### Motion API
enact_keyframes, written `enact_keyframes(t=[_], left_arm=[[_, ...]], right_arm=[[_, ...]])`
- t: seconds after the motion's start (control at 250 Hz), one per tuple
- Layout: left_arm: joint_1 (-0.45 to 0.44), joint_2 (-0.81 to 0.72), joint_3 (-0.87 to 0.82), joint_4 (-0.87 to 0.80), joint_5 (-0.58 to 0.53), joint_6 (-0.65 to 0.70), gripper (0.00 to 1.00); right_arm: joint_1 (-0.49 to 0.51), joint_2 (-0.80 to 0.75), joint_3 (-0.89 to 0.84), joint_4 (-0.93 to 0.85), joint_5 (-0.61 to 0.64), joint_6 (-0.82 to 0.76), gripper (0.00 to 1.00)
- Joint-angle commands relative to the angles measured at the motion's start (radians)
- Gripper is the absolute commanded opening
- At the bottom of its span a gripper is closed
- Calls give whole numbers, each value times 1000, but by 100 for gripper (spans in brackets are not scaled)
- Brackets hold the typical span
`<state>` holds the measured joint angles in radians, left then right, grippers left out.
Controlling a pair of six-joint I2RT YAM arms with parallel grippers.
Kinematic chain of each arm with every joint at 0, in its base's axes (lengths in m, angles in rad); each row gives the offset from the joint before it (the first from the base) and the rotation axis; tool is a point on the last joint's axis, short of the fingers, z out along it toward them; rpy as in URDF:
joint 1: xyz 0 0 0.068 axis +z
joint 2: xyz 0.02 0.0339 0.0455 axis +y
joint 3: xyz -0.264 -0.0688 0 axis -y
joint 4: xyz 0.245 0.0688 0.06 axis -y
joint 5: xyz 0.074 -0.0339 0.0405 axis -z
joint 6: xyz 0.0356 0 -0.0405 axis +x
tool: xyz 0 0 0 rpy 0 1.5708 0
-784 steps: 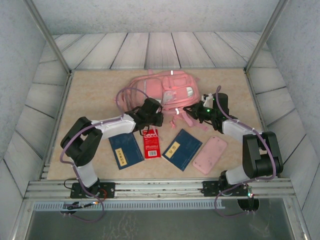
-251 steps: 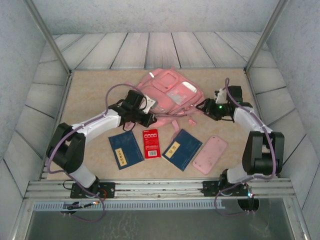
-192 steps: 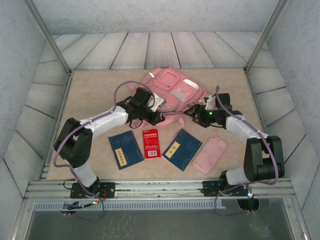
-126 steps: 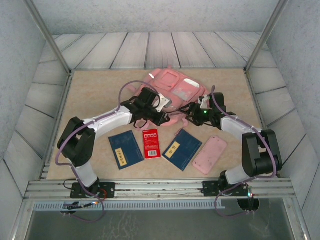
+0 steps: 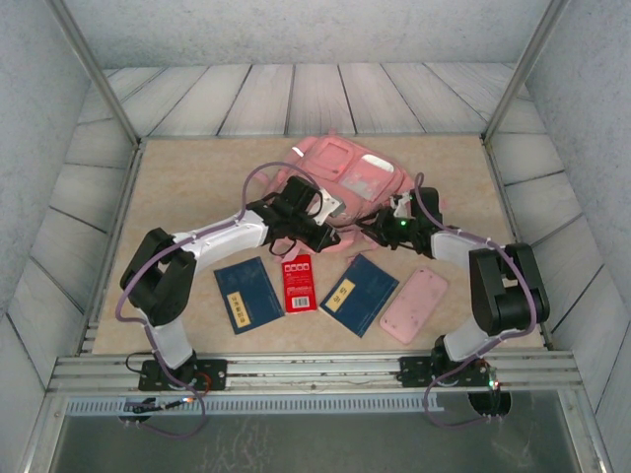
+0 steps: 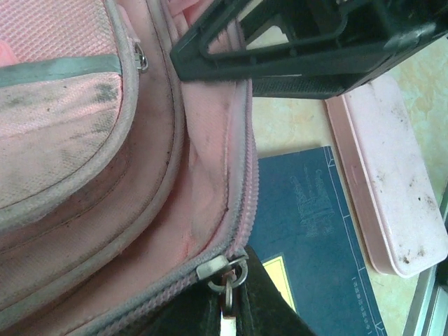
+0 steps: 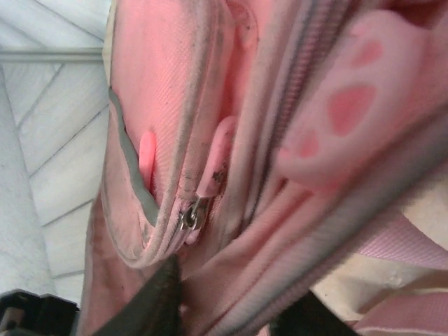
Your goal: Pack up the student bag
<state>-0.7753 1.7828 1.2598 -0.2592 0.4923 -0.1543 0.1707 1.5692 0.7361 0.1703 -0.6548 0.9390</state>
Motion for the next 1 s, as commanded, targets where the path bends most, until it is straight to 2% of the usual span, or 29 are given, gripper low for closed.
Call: enact_keyframes(t=[0.0,0.168,0.24,0.432,0.632,0.763,0.995], left_arm=[[-12,-11,32,-6,-14,31,0],[-8,-65,-15,-63,-134,22,0],[9,-92,-41,-92,-171,-2,0],[92,-211,-153,-117,-179,-45,0],[143,-312,-207,-227,-137,15,0],[163,-369,-212,-309,-107,41,0],[162,-404,-245,-330,2,84,0]], right_arm=[[-2,26,67,-103,13,-133,17],[-37,34,159,-247,41,-260,0],[-59,27,189,-307,70,-304,0],[-117,15,247,-430,138,-428,0],[-144,63,359,-577,223,-580,0],[-144,94,405,-607,290,-625,0],[-146,179,511,-590,249,-630,0]])
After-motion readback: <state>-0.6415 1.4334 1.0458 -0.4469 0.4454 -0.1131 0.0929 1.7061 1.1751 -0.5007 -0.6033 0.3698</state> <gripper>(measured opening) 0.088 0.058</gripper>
